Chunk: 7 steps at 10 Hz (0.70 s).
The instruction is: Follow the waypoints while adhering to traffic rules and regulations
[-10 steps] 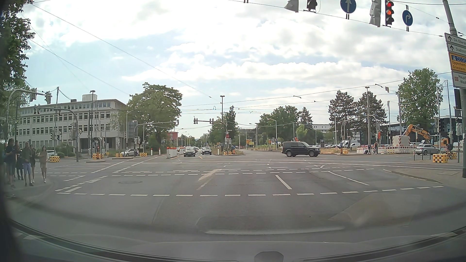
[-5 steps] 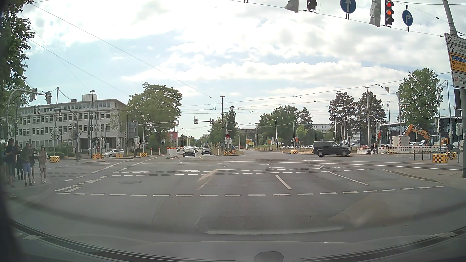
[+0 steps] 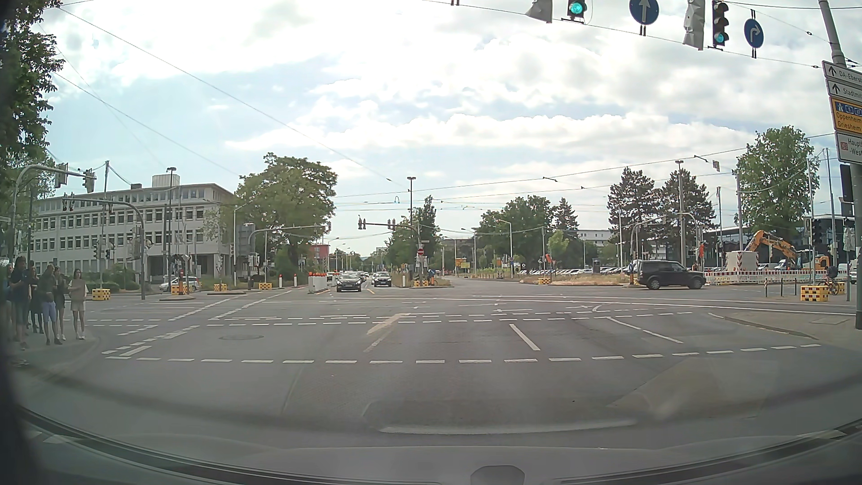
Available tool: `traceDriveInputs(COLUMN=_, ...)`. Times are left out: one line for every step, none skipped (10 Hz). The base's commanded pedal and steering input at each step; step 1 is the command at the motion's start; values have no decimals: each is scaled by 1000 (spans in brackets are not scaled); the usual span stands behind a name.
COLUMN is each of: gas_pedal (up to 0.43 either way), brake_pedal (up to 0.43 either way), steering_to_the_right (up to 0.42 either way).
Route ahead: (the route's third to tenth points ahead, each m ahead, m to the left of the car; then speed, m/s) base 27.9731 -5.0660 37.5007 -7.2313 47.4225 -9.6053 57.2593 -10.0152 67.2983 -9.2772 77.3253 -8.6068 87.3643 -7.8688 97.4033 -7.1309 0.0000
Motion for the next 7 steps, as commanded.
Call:
traceDriveInputs(gas_pedal=0, brake_pedal=262, steering_to_the_right=15)
traceDriveInputs(gas_pedal=0, brake_pedal=140, steering_to_the_right=15)
traceDriveInputs(gas_pedal=0, brake_pedal=30, steering_to_the_right=15)
traceDriveInputs(gas_pedal=0, brake_pedal=30, steering_to_the_right=15)
traceDriveInputs(gas_pedal=0, brake_pedal=30, steering_to_the_right=15)
traceDriveInputs(gas_pedal=0, brake_pedal=30, steering_to_the_right=15)
traceDriveInputs(gas_pedal=98, brake_pedal=30, steering_to_the_right=15)
